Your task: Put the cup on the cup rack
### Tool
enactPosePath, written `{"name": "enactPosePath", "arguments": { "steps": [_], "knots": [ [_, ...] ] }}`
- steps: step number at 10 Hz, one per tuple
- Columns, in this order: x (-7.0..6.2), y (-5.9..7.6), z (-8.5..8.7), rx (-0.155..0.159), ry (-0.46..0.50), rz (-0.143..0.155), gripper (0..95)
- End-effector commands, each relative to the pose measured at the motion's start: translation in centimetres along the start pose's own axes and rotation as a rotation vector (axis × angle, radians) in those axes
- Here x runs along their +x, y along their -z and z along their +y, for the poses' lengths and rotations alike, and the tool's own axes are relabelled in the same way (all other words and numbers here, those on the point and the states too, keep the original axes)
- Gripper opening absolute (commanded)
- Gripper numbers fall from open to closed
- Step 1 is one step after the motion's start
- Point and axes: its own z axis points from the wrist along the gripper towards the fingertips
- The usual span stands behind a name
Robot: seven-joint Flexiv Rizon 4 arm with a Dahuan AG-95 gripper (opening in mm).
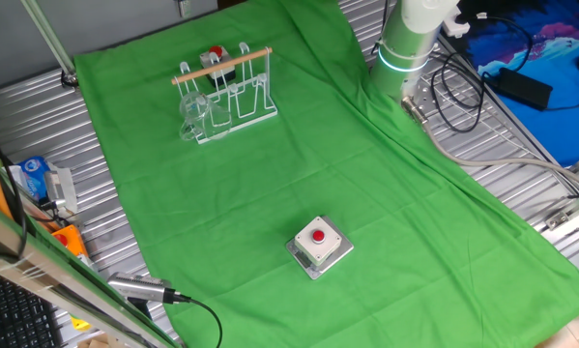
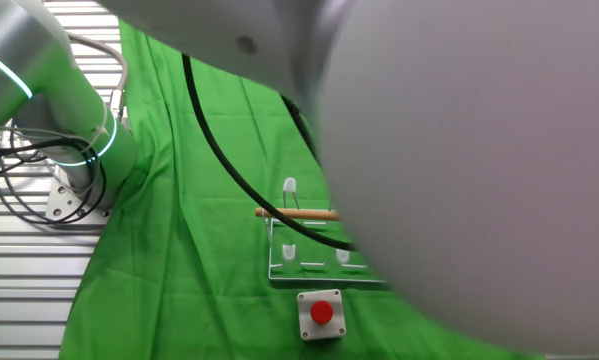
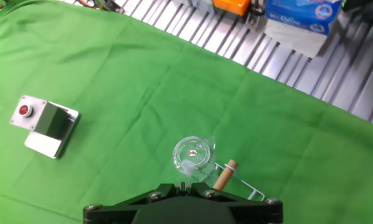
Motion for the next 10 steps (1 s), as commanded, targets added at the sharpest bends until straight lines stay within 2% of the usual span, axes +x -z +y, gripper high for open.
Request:
{"name": "enactPosePath", "arguments": {
  "steps": [1,10],
  "knots": [
    [-0.06,0.01,-0.01,0.001,-0.008,0.008,0.0],
    [-0.06,0.01,-0.01,0.012,0.000,0.021,0.0]
  ]
}}
